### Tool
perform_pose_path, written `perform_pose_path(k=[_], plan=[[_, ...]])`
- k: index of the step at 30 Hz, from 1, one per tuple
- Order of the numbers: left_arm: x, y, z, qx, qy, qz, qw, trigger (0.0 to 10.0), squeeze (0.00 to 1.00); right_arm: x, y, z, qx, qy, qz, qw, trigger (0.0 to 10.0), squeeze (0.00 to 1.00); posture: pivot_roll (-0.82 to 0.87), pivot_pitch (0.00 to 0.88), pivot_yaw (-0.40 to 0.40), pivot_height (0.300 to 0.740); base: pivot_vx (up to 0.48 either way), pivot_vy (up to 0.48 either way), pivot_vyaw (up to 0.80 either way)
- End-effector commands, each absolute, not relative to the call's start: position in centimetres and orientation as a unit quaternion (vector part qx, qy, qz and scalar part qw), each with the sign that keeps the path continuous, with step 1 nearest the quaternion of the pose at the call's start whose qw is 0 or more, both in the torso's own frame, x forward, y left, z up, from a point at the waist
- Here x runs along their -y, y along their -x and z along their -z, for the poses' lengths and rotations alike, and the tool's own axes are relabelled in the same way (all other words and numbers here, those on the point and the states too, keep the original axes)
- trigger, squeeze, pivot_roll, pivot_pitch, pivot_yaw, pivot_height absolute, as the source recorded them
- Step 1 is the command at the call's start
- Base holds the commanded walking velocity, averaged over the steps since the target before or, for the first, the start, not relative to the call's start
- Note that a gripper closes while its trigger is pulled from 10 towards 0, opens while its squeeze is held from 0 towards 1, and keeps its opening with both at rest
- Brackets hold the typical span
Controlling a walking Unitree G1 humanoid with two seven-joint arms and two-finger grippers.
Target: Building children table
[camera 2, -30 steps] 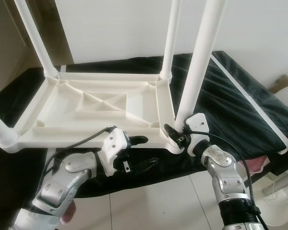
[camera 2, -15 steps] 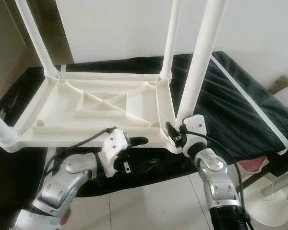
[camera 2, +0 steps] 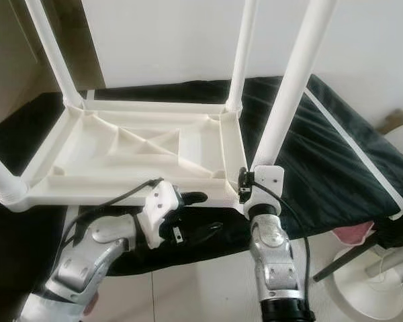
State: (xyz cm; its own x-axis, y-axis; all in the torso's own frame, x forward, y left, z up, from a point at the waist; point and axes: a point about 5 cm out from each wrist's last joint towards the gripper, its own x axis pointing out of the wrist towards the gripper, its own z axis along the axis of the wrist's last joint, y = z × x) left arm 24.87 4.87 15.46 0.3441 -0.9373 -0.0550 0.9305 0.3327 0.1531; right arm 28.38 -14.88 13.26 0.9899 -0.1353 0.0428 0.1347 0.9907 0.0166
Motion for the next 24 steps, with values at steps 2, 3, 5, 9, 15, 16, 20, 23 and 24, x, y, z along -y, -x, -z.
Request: perform_pose_path(k=[2,3,5,9,15,16,20,23,24], plan=[[-4.9,-24.7,-15.4,0.017,-0.073,0.57,0.818,10.0,0.0,13.9,-27.7,-11.2,-0.031,-0.017,0.069,0.997,10.0,0.0,-0.01,0.03,-0.05,0.74,0.0,0.0,0.0],[-4.9,-24.7,-15.4,0.017,-0.073,0.571,0.818,10.0,0.0,13.5,-27.6,-11.3,-0.029,-0.02,0.06,0.998,10.0,0.0,-0.01,0.03,-0.049,0.74,0.0,0.0,0.0],[-4.9,-24.7,-15.4,0.017,-0.074,0.571,0.817,10.0,0.0,13.3,-27.5,-11.4,-0.027,-0.022,0.057,0.998,10.0,0.0,-0.01,0.03,-0.048,0.74,0.0,0.0,0.0],[-5.1,-24.7,-15.3,0.017,-0.076,0.571,0.817,10.0,0.0,13.7,-27.5,-11.6,-0.023,-0.031,0.069,0.997,10.0,0.0,-0.01,0.027,-0.049,0.74,0.0,0.0,0.0],[-5.1,-24.7,-15.3,0.017,-0.077,0.57,0.818,10.0,0.0,13.6,-27.5,-12.1,-0.008,-0.031,0.053,0.998,10.0,1.0,-0.01,0.023,-0.048,0.74,0.0,0.0,0.0],[-5.1,-24.7,-15.3,0.017,-0.077,0.57,0.818,10.0,0.0,13.6,-27.5,-12.1,-0.008,-0.031,0.053,0.998,10.0,1.0,-0.01,0.023,-0.048,0.74,0.0,0.0,0.0],[-5.0,-24.8,-15.4,0.017,-0.078,0.571,0.817,10.0,0.0,14.3,-27.5,-12.7,0.011,-0.021,0.012,1.0,10.0,1.0,-0.02,0.022,-0.043,0.74,0.0,0.0,0.0],[-5.0,-24.8,-15.4,0.017,-0.078,0.571,0.817,10.0,0.0,14.9,-27.4,-12.9,0.017,-0.013,-0.013,1.0,10.0,1.0,-0.02,0.022,-0.043,0.74,0.0,0.0,0.0],[-5.0,-24.8,-15.4,0.017,-0.078,0.571,0.817,10.0,0.0,14.9,-27.4,-12.9,0.017,-0.013,-0.013,1.0,10.0,1.0,-0.02,0.022,-0.043,0.74,0.0,0.0,0.0]])
